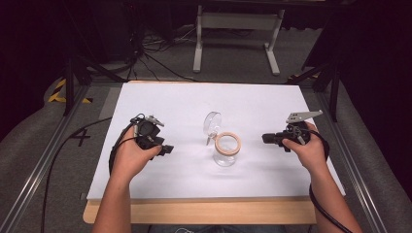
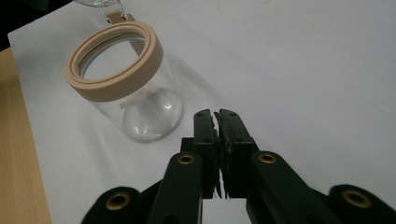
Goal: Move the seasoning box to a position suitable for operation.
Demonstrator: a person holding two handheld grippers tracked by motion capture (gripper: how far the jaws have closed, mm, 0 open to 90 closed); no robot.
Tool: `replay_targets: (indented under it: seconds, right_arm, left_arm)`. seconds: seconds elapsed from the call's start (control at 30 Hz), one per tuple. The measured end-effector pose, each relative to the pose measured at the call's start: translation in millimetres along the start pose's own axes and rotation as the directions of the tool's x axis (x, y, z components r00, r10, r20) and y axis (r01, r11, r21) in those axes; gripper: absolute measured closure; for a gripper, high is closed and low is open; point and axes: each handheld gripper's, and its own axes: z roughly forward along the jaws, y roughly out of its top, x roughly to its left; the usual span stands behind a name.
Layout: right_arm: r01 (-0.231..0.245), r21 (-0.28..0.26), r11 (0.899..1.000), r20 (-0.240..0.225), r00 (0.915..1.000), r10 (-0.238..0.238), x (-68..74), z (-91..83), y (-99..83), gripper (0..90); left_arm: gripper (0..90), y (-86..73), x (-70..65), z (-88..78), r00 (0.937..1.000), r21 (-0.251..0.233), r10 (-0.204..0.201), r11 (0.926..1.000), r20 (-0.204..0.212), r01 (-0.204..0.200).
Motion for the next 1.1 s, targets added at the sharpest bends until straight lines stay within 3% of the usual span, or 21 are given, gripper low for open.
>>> replay_targets:
  seconds: [0.2, 0.3, 0.4, 0.43, 0.5, 0.57, 0.73, 1.1]
  right_arm:
    - [0.029, 0.009, 1.0, -0.026, 0.9993, -0.028, 1.3, 11.2, 7.2, 89.1]
    - [0.039, 0.026, 0.999, -0.055, 0.9978, -0.037, -0.8, 28.4, 9.5, 89.6]
    - [0.049, 0.035, 0.998, -0.073, 0.9962, -0.046, -1.9, 38.3, 10.2, 89.8]
    - [0.057, 0.045, 0.997, -0.097, 0.9939, -0.052, -3.5, 49.9, 9.9, 89.8]
    - [0.062, 0.05, 0.997, -0.102, 0.9931, -0.057, -4.0, 53.7, 9.6, 89.8]
    - [0.075, 0.066, 0.995, -0.128, 0.9896, -0.066, -3.4, 68.9, 8.4, 89.8]
    - [0.097, 0.081, 0.992, -0.149, 0.9852, -0.085, -4.8, 84.7, 6.8, 89.9]
    - [0.135, 0.077, 0.988, -0.178, 0.9767, -0.12, -2.2, 95.5, 10.6, 89.8]
  left_arm:
    - [45.8, -7.5, 0.4, -7.6, 0.9999, -0.026, -0.005, 0.9997, -0.009, 0.005]
    - [43.0, -13.3, -1.3, -12.5, 0.9981, -0.063, 0.034, 0.9973, -0.051, -0.037]
    - [41.8, -16.8, -2.0, -15.7, 0.9978, -0.076, 0.036, 0.9963, -0.057, -0.04]
    - [40.9, -19.7, -1.9, -18.1, 0.9981, -0.079, 0.025, 0.9965, -0.056, -0.029]
    - [40.6, -21.1, -1.0, -19.0, 0.9977, -0.079, 0.025, 0.9964, -0.063, -0.03]
    - [39.7, -24.0, 0.2, -19.1, 0.9976, -0.08, 0.009, 0.9967, -0.068, -0.014]
    - [39.4, -27.9, -0.4, -16.9, 0.9977, -0.07, 0.002, 0.9975, -0.067, -0.007]
    - [39.1, -32.0, -1.6, -18.3, 0.9975, -0.064, -0.003, 0.998, -0.07, -0.001]
